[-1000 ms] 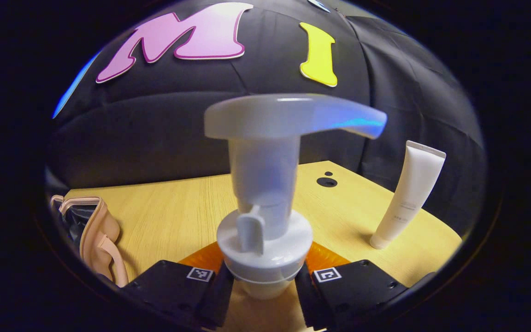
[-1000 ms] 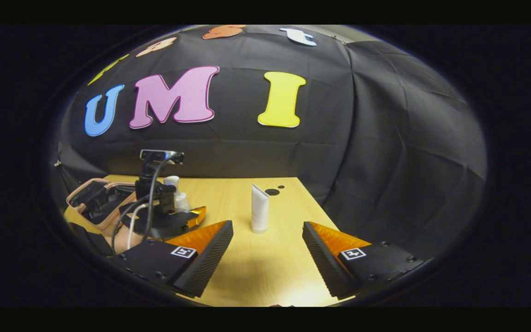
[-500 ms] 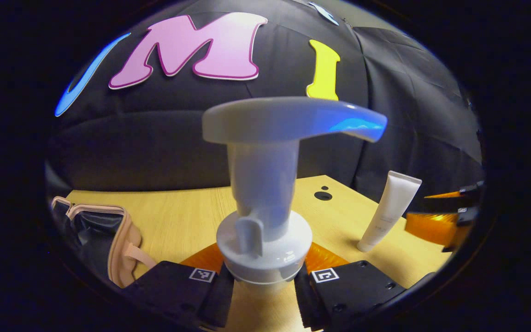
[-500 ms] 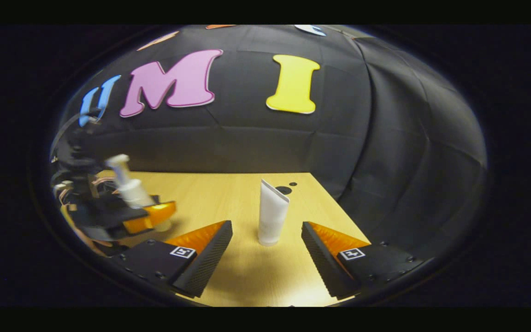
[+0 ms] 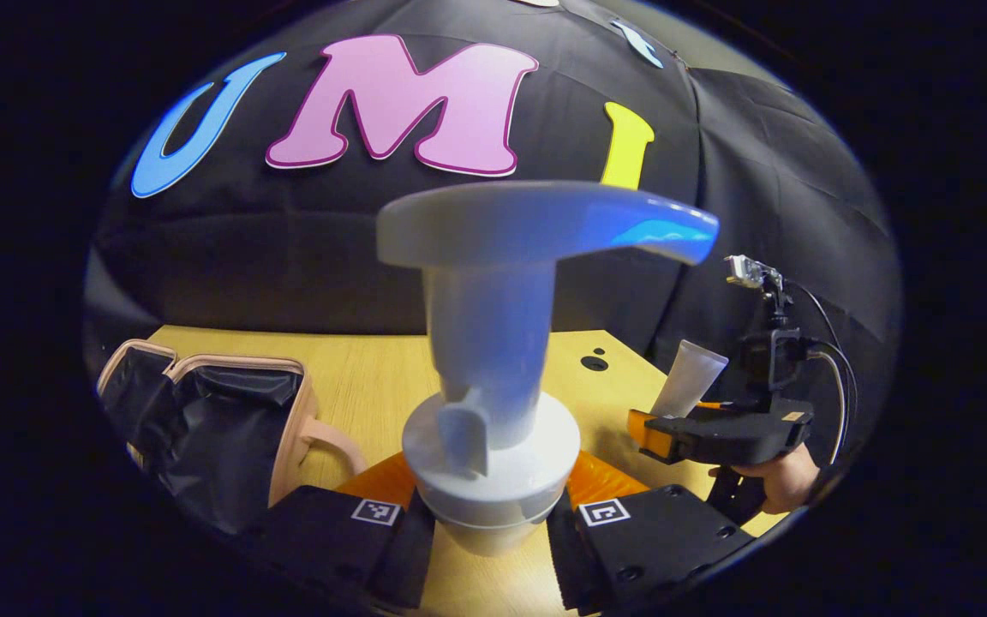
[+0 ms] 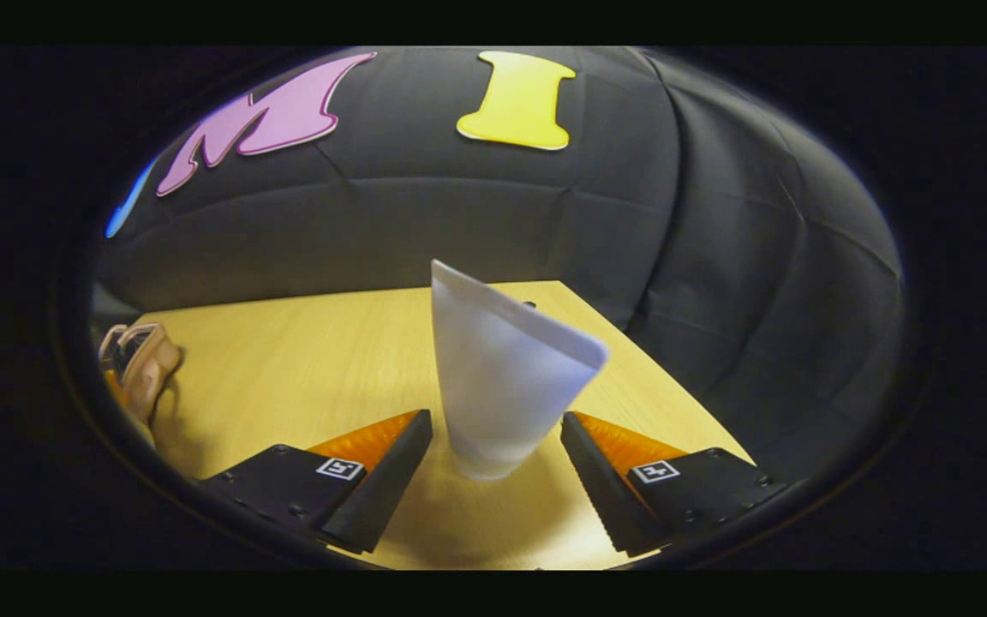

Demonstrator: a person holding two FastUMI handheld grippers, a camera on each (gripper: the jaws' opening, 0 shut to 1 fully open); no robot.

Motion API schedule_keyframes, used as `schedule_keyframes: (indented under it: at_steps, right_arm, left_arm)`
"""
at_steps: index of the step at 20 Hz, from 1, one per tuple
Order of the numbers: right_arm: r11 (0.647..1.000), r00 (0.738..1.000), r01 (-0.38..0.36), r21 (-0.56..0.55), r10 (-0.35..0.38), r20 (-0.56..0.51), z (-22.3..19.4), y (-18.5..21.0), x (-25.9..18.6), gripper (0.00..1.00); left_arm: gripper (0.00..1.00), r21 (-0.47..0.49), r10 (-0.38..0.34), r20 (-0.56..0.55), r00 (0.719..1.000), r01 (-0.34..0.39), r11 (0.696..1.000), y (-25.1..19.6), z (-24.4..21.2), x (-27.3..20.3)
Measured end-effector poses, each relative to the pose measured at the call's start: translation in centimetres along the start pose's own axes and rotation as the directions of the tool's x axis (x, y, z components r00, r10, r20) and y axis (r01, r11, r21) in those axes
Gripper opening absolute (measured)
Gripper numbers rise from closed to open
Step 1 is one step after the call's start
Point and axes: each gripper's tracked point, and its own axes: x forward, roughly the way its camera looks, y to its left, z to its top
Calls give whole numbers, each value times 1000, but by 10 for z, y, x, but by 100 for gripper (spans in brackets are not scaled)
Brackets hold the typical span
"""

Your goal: First open the suitcase, pack the skin care products into it, and then close the suitcase.

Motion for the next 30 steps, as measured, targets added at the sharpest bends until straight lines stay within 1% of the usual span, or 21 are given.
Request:
schedule_keyframes:
  at_steps: [1, 2, 4, 5, 6, 8, 9, 10, 11, 12, 13, 15, 16, 17, 20, 21, 22, 24, 25, 28, 30]
  right_arm:
    - [1000, 1000, 8, 6, -8, 0, 0, -1, 4, 97]
    - [1000, 1000, 18, 6, -18, 0, -1, -3, 9, 96]
    - [1000, 1000, 2, 6, -2, -12, -3, 2, 16, 66]
    - [1000, 1000, -6, 8, 6, -11, -3, 3, 17, 55]
    - [1000, 1000, -24, 13, 24, 1, -1, 7, 18, 54]
    - [999, 999, -39, -22, 39, 3, 1, 11, 8, 47]
    - [997, 998, -53, -54, 54, 23, 5, 15, 0, 37]
    - [994, 996, -78, -83, 82, 46, 14, 23, -9, 42]
    - [989, 991, -104, -103, 111, 71, 23, 34, -21, 42]
    - [984, 985, -134, -115, 145, 89, 32, 47, -36, 42]
    - [978, 979, -164, -125, 178, 101, 36, 55, -53, 42]
    - [967, 965, -222, -127, 236, 113, 45, 83, -86, 41]
    - [955, 953, -276, -107, 286, 96, 42, 105, -107, 41]
    - [942, 941, -318, -103, 327, 90, 40, 123, -123, 42]
    - [897, 896, -403, -181, 427, 120, 43, 180, -173, 41]
    - [874, 873, -446, -193, 473, 121, 42, 205, -189, 41]
    - [851, 850, -493, -179, 515, 107, 40, 229, -203, 42]
    - [803, 804, -574, -161, 590, 75, 29, 272, -227, 41]
    - [783, 784, -601, -164, 617, 73, 30, 292, -235, 42]
    - [735, 734, -655, -175, 674, 86, 37, 335, -253, 41]
    - [715, 713, -681, -156, 697, 79, 41, 354, -258, 41]
  left_arm:
    - [58, -7, -3, -6, 1000, 3, 1000, 0, -1, -6]
    - [61, -11, 2, -7, 1000, -2, 1000, 2, 0, -11]
    - [61, -13, 16, -8, 1000, -16, 1000, 10, -1, -15]
    - [61, -17, 25, -5, 1000, -25, 1000, 14, -1, -19]
    - [61, -20, 35, -6, 999, -35, 999, 19, -1, -24]
    - [61, -40, 66, -4, 998, -66, 997, 33, -1, -35]
    - [60, -45, 82, -2, 997, -82, 996, 40, -1, -39]
    - [61, -49, 97, 3, 995, -96, 994, 50, -1, -43]
    - [61, -56, 112, 4, 994, -112, 992, 60, 1, -50]
    - [58, -71, 127, 13, 992, -125, 990, 71, 6, -61]
    - [61, -87, 147, 26, 989, -145, 986, 82, 15, -72]
    - [60, -104, 183, 39, 982, -178, 979, 108, 29, -94]
    - [58, -98, 201, 34, 979, -196, 976, 123, 33, -105]
    - [61, -99, 221, 16, 975, -218, 971, 139, 35, -117]
    - [61, -133, 258, 15, 966, -254, 958, 187, 43, -151]
    - [61, -126, 261, -2, 965, -260, 957, 202, 42, -156]
    - [60, -110, 261, -28, 965, -263, 959, 217, 38, -159]
    - [61, -90, 209, -111, 972, -219, 972, 234, 23, -151]
    - [61, -86, 192, -157, 969, -207, 975, 243, 17, -143]
    - [61, -75, 165, -296, 941, -195, 978, 267, -6, -113]
    - [61, -76, 151, -395, 906, -196, 978, 280, -26, -94]
